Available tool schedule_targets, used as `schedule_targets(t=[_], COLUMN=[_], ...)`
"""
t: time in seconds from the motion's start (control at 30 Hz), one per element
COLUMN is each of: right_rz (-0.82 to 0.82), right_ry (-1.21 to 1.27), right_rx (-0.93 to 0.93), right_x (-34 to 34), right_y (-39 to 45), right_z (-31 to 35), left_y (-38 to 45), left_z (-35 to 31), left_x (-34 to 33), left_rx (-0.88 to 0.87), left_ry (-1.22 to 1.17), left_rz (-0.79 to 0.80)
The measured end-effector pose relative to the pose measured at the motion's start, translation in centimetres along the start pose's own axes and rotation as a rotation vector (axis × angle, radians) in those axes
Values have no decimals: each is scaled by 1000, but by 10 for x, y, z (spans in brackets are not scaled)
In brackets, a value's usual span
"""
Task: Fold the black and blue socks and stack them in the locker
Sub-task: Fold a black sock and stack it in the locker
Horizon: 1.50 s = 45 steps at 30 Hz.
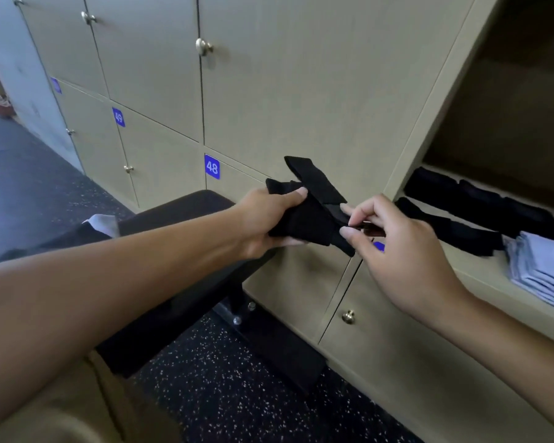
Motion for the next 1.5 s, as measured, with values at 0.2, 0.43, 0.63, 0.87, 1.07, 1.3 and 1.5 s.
schedule_targets(t=[0.2, 0.43, 0.63, 0.87, 1.07, 1.3, 1.5], right_rz=[-25, 29, -52, 17, 189, 293, 379], right_ry=[-12, 6, 84, -241, -532, -596, -497], right_rx=[3, -31, -32, 111, 393, 420, 363], right_x=[13, 21, 44, 56, 43, 28, 29], right_y=[-6, -16, -19, -17, -29, -37, -35], right_z=[-9, -21, -29, -44, -32, -34, -38], left_y=[-6, -5, 8, 13, 9, 2, 0], left_z=[0, 10, 9, -5, 4, 11, 14], left_x=[-21, -40, -43, -38, -30, -34, -30], left_rx=[0, -65, -67, -53, 71, 181, 251], left_ry=[-93, 54, 166, 437, 631, 679, 598], left_rz=[152, 204, 192, 533, 802, 948, 966])
Point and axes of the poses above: each hand's wrist, its own y-axis towards the middle knuckle, its own x-axis out of the back of the hand, z = x × y, the point moved 3 cm from there along y, towards the middle knuckle, and after that the axes turned 11 degrees about -x, right-handed, at the moved point
